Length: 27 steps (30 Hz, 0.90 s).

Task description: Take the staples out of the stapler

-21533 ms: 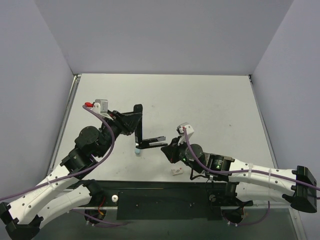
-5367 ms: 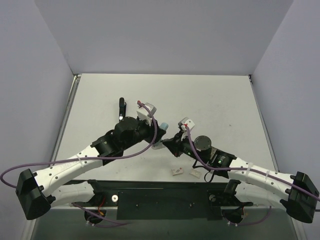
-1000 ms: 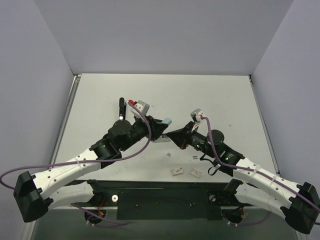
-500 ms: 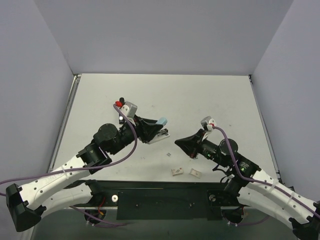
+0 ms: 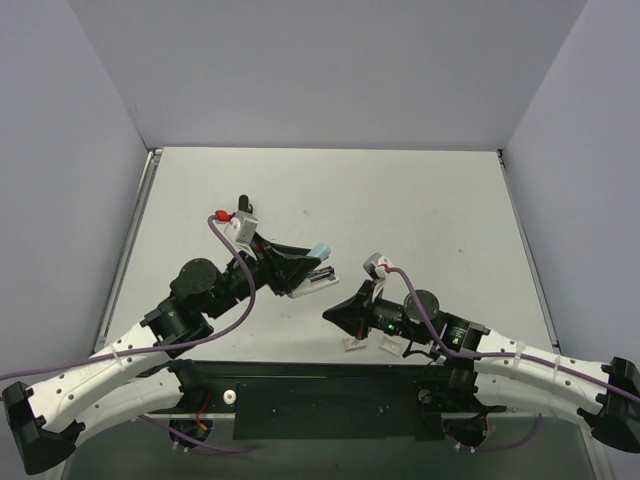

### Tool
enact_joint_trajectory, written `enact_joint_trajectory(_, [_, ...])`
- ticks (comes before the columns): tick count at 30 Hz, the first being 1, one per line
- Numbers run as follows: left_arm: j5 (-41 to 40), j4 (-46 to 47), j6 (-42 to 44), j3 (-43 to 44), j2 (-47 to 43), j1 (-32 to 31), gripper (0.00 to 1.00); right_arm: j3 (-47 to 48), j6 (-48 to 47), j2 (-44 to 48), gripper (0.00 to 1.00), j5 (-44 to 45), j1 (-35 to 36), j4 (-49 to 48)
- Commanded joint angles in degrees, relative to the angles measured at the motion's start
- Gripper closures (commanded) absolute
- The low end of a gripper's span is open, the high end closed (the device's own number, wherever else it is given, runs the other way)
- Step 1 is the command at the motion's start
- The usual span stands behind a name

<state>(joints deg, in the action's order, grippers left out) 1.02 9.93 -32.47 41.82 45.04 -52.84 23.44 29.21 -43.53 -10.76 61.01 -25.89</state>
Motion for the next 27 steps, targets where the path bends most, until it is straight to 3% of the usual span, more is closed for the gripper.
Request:
enact_joint_trajectory(1, [1.01, 4.31, -1.54, 0.28, -2.5, -0.25, 1.0, 0.11, 2.25, -3.22, 1.0, 1.88, 1.82, -10.32])
enact_joint_trajectory(7, [1.62, 3.87, -1.72, -0.69, -3.29, -0.33, 1.0, 2.92, 0.94, -5.95, 1.0, 2.94, 2.35, -11.38])
enact_joint_trajectory(27, [4.16, -1.76, -2.42, -2.8, -8.47, -0.33, 1.0, 13.91, -8.64, -7.53, 1.0, 4.79, 2.36, -1.63])
